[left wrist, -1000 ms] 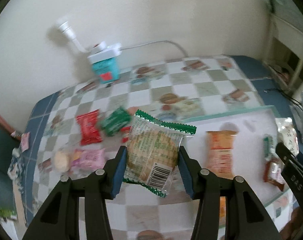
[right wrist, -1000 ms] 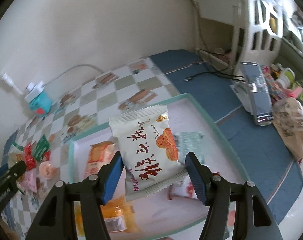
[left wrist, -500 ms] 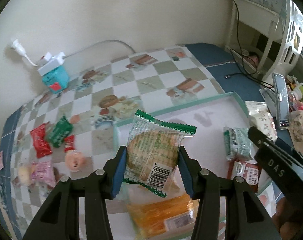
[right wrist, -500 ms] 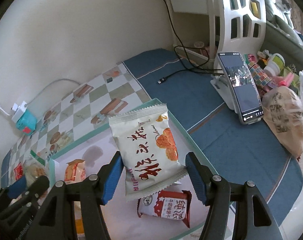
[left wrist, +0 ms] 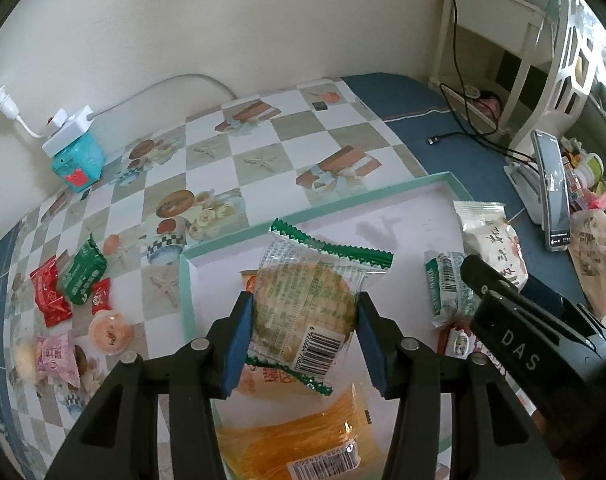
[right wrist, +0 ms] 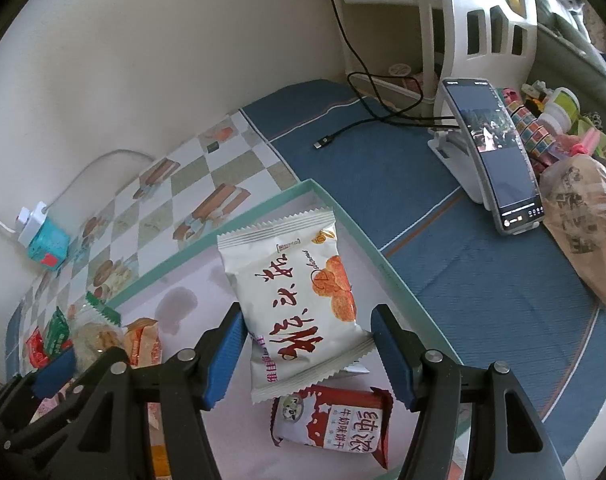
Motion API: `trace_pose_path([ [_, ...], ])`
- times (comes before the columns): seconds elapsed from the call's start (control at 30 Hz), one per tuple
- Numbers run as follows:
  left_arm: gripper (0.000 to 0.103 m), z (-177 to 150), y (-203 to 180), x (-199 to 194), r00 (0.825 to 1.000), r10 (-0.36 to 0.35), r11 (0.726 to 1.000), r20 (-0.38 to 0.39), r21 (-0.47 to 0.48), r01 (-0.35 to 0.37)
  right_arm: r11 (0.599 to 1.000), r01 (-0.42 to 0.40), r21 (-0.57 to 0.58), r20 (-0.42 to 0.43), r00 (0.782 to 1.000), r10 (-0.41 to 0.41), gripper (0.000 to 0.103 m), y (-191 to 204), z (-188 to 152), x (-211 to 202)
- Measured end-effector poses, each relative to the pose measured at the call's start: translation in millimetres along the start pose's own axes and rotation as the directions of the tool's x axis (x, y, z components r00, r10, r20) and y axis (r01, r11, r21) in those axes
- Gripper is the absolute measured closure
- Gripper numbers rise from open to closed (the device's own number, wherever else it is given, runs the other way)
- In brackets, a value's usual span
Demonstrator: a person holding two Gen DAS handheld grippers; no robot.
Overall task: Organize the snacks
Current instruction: 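Open both grippers to drop the packs into the tray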
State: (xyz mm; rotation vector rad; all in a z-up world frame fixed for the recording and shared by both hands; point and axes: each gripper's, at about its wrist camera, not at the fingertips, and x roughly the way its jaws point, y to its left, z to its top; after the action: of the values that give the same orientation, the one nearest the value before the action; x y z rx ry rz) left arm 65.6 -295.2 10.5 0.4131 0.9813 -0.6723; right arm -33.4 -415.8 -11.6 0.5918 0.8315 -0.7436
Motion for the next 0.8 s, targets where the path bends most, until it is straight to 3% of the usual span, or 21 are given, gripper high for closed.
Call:
trace_pose_path([
  [0.13,0.051,1,1,0,1.000,-0.014,1.000,-0.004,-0.004,0.014,1.000,-0.012,-0.007,-0.007,1.000,0.011,0.036,4,-1,2],
  [0.33,0.033,2,11,-6,1.000,-0.017,0.999,0.004,-0.030,0.017,1.000,-0.028,0.000,-0.024,0.999,0.028,0.036,5,-2,4],
  [0.4,0.033,2,15,-8,1.000,-0.015,0.999,0.004,-0.043,0.016,1.000,-0.031,0.002,-0.031,0.999,0.031,0.035,5,-3,5],
  [0.6,0.032,1,31,-11,1.000,0.029,0.996,-0.008,-0.089,-0.030,0.999,-0.035,-0.022,-0.047,0.998,0.034,0.033,12,-5,6],
  [0.7,0.020,-1,43,-9,0.998,0.049,0.991,-0.024,-0.122,-0.052,0.999,-0.032,-0.034,-0.044,0.999,0.031,0.029,14,-6,4],
  [0.8,0.020,-4,58,-8,0.996,0.074,0.984,-0.039,-0.158,-0.079,0.999,-0.028,-0.044,-0.045,0.999,0.026,0.029,16,-6,2],
])
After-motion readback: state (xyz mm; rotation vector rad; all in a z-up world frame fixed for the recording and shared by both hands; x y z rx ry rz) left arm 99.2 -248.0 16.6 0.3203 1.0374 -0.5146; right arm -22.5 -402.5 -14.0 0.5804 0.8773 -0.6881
